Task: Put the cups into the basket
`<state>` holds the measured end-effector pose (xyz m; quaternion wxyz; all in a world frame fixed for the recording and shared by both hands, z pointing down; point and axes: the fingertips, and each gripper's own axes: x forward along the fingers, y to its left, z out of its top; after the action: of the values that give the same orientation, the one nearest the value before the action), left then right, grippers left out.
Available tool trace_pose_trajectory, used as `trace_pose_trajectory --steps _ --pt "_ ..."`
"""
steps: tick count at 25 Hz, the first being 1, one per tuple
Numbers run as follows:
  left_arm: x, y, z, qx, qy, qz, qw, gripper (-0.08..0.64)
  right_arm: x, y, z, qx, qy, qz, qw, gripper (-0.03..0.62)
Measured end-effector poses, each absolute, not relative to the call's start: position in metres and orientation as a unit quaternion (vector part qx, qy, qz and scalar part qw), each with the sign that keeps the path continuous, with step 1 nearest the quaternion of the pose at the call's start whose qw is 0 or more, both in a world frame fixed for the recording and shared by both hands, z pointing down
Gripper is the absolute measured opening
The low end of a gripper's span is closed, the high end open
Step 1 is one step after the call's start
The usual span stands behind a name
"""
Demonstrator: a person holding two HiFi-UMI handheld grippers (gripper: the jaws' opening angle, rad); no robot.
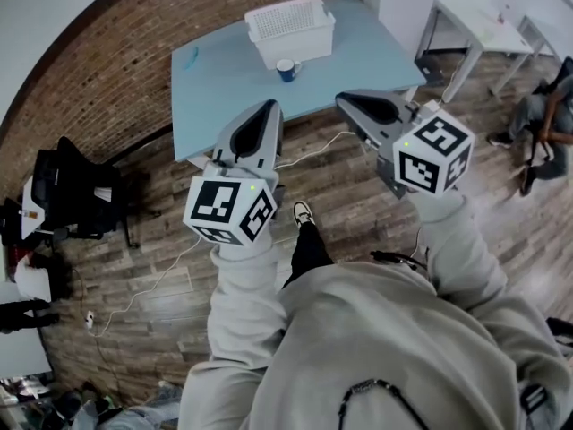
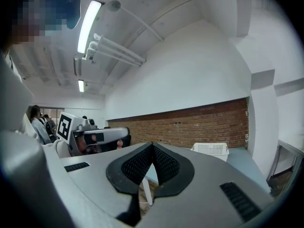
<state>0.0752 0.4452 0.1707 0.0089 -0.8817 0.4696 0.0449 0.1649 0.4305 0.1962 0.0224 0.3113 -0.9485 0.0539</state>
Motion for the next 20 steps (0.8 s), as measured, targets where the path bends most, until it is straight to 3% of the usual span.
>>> trace_pose_trajectory --steps 14,20 --pt "-0.026 0.195 0.158 -0.884 0.465 0.051 -0.006 -0.005 0.07 0.187 0.2 0.319 -0.943 0.075 0.055 0.008" --pt "-0.045 0.105 0.168 -0.887 0.46 0.047 -0.016 -0.005 0.064 0.104 0.199 0.327 -0.94 0.078 0.057 0.008"
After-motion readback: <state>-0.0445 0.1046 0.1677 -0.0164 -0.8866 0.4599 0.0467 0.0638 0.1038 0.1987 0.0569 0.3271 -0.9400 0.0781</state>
